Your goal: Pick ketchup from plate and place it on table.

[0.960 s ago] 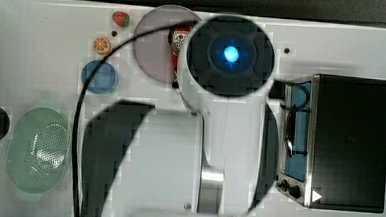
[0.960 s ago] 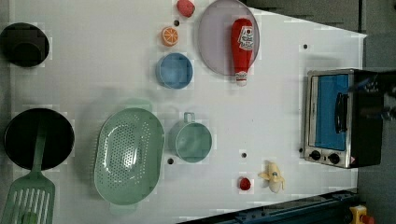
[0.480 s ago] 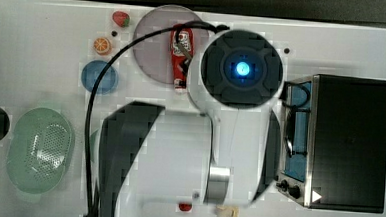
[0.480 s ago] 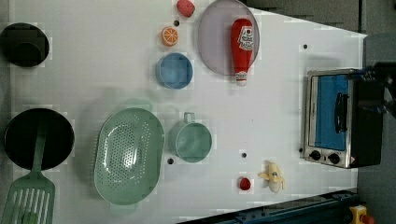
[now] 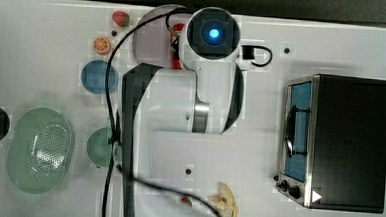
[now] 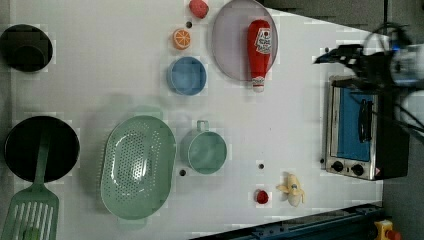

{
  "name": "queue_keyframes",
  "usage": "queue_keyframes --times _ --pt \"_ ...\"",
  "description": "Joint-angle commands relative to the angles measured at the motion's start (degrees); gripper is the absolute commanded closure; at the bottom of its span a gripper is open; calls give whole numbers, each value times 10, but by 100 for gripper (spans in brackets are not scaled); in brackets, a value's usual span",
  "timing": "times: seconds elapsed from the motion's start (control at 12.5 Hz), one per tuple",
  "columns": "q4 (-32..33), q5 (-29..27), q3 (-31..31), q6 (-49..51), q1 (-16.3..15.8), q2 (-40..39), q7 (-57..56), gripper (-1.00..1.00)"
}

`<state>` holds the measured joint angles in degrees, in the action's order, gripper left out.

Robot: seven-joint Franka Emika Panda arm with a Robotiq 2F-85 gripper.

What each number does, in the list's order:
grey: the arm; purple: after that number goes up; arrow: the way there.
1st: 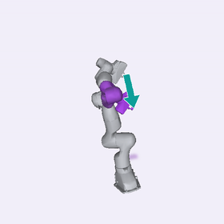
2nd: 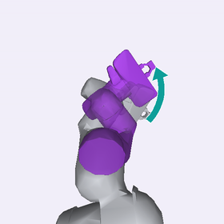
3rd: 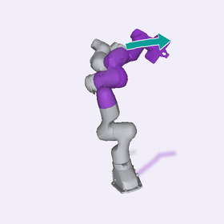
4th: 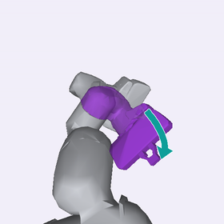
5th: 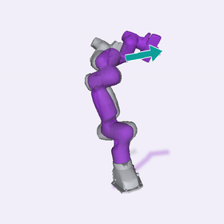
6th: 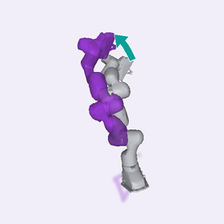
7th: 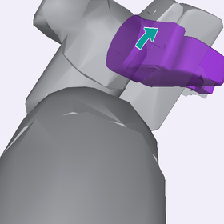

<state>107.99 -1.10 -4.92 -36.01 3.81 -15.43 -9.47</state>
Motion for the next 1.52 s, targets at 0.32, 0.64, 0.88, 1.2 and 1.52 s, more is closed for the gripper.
queue_keyframes --times 0.32,0.64,0.88,1.2,1.52 --pt "-21 0 -15 -134 -12 -101 -238 -100" --pt "-83 5 -15 -144 -16 -188 -258 -100" --pt "-106 31 -14 -144 -17 -231 -258 -100" --pt "-109 64 -13 -179 -18 -257 -258 -100" --pt "-109 64 -11 -222 -19 -282 -258 -100"
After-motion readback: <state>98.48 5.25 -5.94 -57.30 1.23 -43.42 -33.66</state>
